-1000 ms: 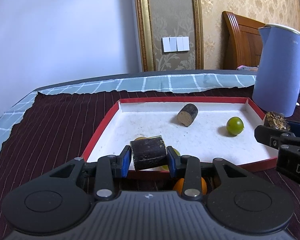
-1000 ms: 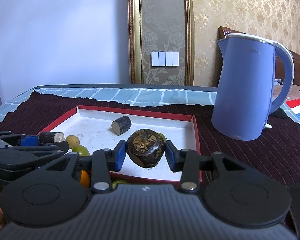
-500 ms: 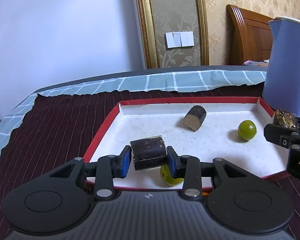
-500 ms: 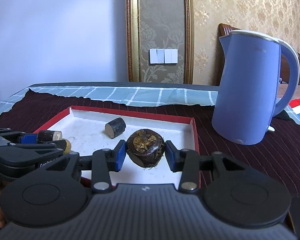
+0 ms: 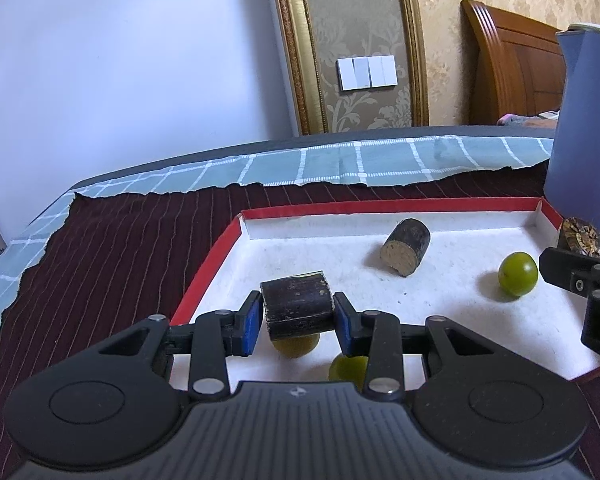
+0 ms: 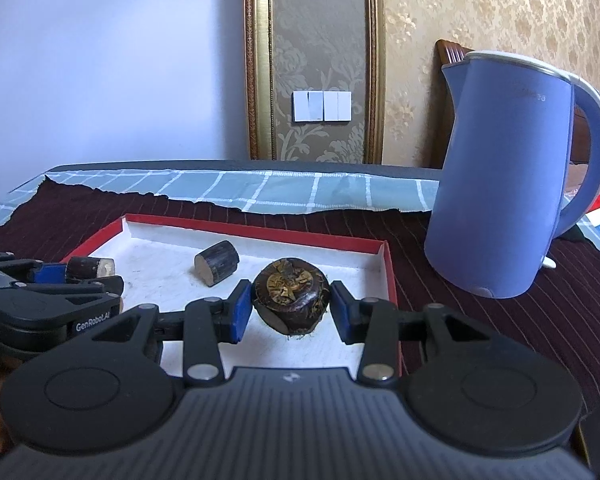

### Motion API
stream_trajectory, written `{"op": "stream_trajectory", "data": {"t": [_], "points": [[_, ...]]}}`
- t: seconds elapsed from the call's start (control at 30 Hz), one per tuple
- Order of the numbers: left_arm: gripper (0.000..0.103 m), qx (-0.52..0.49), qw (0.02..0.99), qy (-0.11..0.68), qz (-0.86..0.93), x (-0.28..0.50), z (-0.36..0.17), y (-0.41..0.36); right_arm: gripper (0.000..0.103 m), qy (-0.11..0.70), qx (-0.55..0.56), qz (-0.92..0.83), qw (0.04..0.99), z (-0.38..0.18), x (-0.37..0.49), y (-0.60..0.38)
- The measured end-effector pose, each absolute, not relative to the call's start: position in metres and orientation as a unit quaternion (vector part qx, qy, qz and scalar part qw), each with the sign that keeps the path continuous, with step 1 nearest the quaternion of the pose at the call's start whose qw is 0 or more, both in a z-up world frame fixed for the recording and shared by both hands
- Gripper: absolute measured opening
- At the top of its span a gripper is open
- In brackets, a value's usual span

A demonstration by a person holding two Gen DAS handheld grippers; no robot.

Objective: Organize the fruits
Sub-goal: 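Carry the brown round fruit and dark block over the red tray with both grippers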

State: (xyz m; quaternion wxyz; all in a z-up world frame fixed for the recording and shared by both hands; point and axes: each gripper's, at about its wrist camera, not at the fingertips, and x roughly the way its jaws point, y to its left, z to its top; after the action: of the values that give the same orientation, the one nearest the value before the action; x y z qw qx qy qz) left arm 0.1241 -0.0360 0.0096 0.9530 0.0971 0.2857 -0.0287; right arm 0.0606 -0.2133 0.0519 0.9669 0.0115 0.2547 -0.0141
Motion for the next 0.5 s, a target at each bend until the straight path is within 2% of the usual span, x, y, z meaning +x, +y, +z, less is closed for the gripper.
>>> {"op": "stream_trajectory", "data": {"t": [0.5], "points": [[0.037, 0.107, 0.951, 0.288, -0.024, 0.142, 0.006, -0.043, 0.040, 0.269, 0.010, -0.023, 0.963, 0.044, 0.085, -0.216]]}}
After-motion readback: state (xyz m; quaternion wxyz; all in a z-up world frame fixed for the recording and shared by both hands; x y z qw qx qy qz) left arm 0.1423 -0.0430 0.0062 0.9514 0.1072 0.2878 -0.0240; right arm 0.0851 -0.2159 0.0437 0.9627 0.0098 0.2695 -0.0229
